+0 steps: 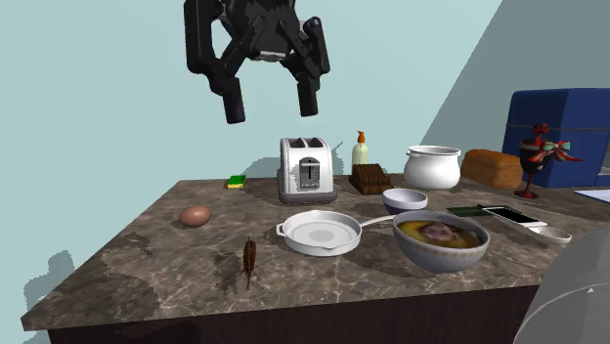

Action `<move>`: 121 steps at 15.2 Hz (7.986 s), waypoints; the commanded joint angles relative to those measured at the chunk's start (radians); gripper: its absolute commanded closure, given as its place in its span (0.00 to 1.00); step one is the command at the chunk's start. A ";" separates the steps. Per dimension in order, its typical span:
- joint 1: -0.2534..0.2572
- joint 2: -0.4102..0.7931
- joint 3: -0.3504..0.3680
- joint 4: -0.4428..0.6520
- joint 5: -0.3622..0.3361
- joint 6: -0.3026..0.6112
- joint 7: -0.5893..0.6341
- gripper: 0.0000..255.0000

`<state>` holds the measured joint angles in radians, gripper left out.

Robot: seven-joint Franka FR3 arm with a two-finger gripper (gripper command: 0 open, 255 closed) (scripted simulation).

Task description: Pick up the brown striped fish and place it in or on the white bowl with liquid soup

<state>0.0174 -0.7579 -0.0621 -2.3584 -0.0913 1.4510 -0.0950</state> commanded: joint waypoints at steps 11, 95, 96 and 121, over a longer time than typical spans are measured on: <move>-0.039 0.197 -0.047 -0.148 0.022 0.411 0.087 0.00; -0.164 0.518 -0.255 0.019 0.082 0.669 -0.027 1.00; -0.175 0.514 -0.271 0.017 0.077 0.667 -0.051 1.00; -0.402 0.777 -0.655 0.274 0.172 0.613 -0.717 1.00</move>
<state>-0.3810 0.0070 -0.7139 -2.0828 0.0714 2.0542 -0.7999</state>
